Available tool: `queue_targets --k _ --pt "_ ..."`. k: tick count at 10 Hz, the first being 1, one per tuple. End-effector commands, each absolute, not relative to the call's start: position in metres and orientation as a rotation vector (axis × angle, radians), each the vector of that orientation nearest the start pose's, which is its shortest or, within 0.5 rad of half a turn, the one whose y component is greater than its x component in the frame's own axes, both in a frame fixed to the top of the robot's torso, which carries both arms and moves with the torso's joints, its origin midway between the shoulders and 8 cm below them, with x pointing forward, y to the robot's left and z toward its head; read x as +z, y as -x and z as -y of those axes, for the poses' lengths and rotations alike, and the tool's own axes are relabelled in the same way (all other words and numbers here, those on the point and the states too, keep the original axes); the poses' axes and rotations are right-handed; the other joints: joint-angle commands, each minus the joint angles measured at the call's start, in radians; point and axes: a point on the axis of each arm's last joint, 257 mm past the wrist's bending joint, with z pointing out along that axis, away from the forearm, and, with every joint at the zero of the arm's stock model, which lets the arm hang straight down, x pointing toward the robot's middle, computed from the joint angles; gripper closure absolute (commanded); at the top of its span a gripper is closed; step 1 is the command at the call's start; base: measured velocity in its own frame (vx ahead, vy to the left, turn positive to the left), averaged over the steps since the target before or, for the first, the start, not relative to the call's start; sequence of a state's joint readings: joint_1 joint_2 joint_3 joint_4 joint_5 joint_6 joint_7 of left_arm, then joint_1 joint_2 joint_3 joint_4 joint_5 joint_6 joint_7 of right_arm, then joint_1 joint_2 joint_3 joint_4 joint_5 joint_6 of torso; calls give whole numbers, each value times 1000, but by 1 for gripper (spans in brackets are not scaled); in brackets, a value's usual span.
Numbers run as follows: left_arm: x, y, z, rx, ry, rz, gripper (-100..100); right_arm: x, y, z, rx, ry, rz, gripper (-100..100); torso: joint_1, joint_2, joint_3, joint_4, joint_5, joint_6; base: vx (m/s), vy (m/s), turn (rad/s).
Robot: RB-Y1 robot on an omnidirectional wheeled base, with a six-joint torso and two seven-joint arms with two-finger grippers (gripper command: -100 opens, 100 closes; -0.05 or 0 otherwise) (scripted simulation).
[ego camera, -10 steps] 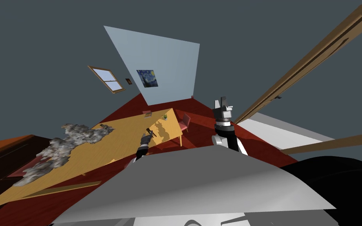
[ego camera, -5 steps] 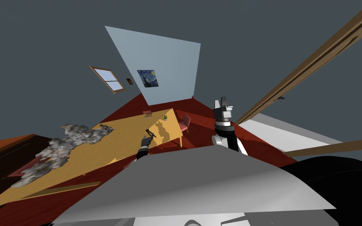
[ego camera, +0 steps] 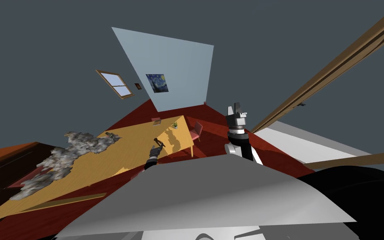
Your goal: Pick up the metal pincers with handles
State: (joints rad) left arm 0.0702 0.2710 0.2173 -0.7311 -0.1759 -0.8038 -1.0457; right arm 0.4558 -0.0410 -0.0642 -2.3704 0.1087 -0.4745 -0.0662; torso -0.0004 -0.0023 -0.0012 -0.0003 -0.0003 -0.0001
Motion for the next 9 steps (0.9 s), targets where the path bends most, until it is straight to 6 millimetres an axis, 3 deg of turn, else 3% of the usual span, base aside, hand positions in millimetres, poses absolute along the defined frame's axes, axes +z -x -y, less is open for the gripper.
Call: queue_targets --k 1,2,3,4,5,9 --pt "-420 -389 -424 17 183 -1668 -100 73 -330 272 1265 -494 -617 0 0 0 0 0 0 0 46 -11 29" --pt "-416 -392 -424 7 195 -1656 -100 73 -330 272 1265 -494 -617 0 0 -1 0 0 0 0 22 -5 6" --pt "-417 -392 -424 9 192 -1658 0 73 -330 272 1265 -494 -617 0 0 0 0 0 0 0 0 0 0" --pt "-417 -392 -424 9 192 -1658 -100 73 -330 272 1265 -494 -617 0 0 2 1 0 0 0 0 0 0" --pt "-417 -392 -424 9 192 -1658 100 73 -330 272 1265 -494 -617 0 0 2 1 0 0 0 0 0 0" --pt "-417 -392 -424 9 192 -1658 100 73 -330 272 1265 -494 -617 0 1 2 1 1 0 0 0 0 0"
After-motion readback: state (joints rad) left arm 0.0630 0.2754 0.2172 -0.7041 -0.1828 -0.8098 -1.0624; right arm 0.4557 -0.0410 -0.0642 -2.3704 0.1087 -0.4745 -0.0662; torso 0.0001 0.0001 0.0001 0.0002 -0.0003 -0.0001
